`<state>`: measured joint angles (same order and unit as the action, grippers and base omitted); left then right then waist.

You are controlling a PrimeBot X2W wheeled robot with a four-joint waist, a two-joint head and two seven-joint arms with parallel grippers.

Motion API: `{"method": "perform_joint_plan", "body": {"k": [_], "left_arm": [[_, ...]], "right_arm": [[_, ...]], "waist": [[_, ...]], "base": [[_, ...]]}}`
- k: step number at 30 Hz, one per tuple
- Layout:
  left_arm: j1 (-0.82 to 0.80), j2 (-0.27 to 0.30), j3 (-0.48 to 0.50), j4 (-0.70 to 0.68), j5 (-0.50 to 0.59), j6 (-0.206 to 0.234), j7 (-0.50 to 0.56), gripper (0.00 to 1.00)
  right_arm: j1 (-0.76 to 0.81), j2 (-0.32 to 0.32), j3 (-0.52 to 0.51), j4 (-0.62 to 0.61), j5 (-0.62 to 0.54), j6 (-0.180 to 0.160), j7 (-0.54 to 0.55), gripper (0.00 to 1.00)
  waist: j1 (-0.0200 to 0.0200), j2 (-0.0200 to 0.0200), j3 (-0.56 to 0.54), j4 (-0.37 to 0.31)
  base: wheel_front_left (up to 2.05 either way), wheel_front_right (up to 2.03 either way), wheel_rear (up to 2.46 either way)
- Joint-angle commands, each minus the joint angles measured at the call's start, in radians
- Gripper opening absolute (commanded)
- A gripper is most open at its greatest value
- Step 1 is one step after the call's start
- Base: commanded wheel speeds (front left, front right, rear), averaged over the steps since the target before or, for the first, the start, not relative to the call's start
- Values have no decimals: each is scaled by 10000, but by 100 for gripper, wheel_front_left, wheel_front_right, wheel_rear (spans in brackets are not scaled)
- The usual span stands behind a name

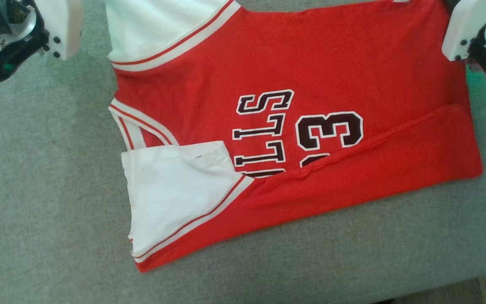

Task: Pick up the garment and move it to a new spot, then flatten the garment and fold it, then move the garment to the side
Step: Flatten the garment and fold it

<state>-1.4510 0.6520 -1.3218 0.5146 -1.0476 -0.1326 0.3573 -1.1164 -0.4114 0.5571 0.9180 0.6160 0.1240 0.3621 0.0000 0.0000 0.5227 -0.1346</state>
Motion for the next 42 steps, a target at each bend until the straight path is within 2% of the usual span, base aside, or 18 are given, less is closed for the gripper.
{"method": "perform_joint_plan", "body": {"k": [1,7,17,25,32,36,42], "left_arm": [[-642,278,430,-41,107,19,-143,0],[-724,327,424,111,286,19,-756,0],[-888,267,496,119,123,19,-2745,0],[-88,775,454,-1096,-102,19,-3569,0],[1142,1449,435,-2491,-273,33,-3817,0],[2064,1861,430,-3392,-481,254,-3827,0],[3096,2347,425,-4700,-351,933,-4030,0]], "right_arm": [[-225,-95,1,-189,44,67,-307,0],[-357,-29,-271,8,84,67,-1064,0],[-81,-204,-682,-324,842,67,-1998,0],[1353,-934,-1196,-1652,2224,67,-2381,0],[2883,-1701,-1706,-2575,2543,67,-2589,0],[3731,-1910,-2057,-3040,2604,67,-2564,0],[4920,-2185,-2717,-3900,2105,67,-2638,0]], "waist": [[0,0,-6,6],[0,0,-63,8],[0,0,-379,249],[0,0,-596,729],[0,0,-946,1116],[0,0,-1197,1275],[0,0,-1180,1531]], "base": [[0,0,0],[0,0,0],[0,0,0],[0,0,0],[0,0,0],[0,0,0],[0,0,0]]}}
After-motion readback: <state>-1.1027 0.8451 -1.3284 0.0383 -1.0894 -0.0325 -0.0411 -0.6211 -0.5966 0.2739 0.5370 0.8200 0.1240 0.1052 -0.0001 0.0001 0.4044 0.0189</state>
